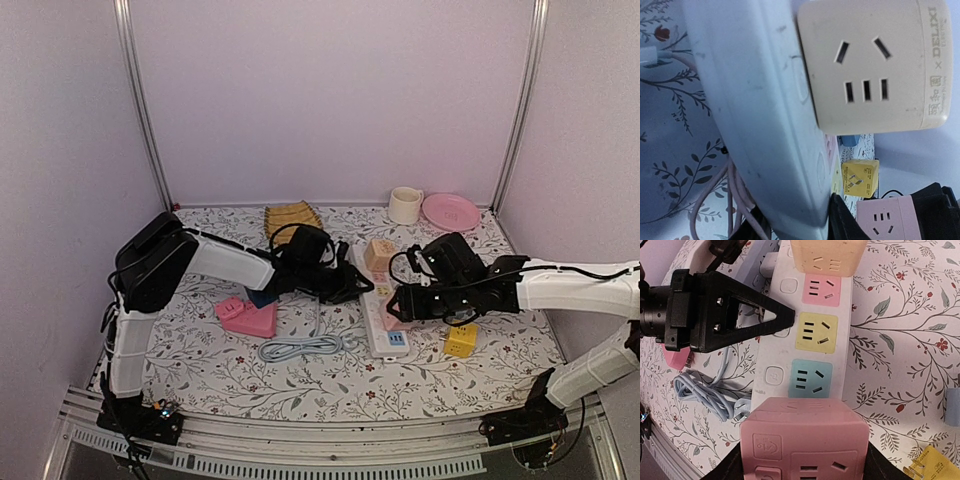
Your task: Pull the plug off the socket
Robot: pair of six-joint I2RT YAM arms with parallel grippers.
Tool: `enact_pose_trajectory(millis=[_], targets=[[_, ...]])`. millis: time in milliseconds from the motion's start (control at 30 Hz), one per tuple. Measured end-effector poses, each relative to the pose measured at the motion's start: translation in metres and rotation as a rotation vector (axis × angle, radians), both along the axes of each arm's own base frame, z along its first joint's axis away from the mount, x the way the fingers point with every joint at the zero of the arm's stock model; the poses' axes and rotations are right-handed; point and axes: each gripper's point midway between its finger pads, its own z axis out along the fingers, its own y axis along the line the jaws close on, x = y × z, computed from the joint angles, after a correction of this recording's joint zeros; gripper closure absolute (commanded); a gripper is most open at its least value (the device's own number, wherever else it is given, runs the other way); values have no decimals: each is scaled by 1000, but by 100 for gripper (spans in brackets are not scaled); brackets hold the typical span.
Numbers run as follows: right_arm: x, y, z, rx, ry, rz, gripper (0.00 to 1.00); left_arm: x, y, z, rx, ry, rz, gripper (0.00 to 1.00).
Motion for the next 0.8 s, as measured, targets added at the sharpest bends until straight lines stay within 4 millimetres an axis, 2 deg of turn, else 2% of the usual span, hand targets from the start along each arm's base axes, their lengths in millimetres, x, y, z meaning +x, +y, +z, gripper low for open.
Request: enact_pose_trajectory(millis=[200, 267, 400, 500, 667, 800], targets=[[0, 0, 2, 33, -22, 33, 96, 1, 4, -5, 17, -19, 11, 100], [5, 8, 20, 86, -77, 49, 96, 0, 11, -17, 53, 4, 17, 100], [16, 24, 59, 174, -166, 77, 96, 0, 10, -17, 68, -4, 10, 100], [20, 28, 71, 193, -196, 85, 96, -1, 9, -17, 73, -7, 10, 100], [35, 15, 66, 187, -182, 55, 96, -5, 14, -20, 73, -9, 13, 100], [53, -8, 42, 160, -130, -9, 96, -18, 28, -20, 73, -9, 13, 100]])
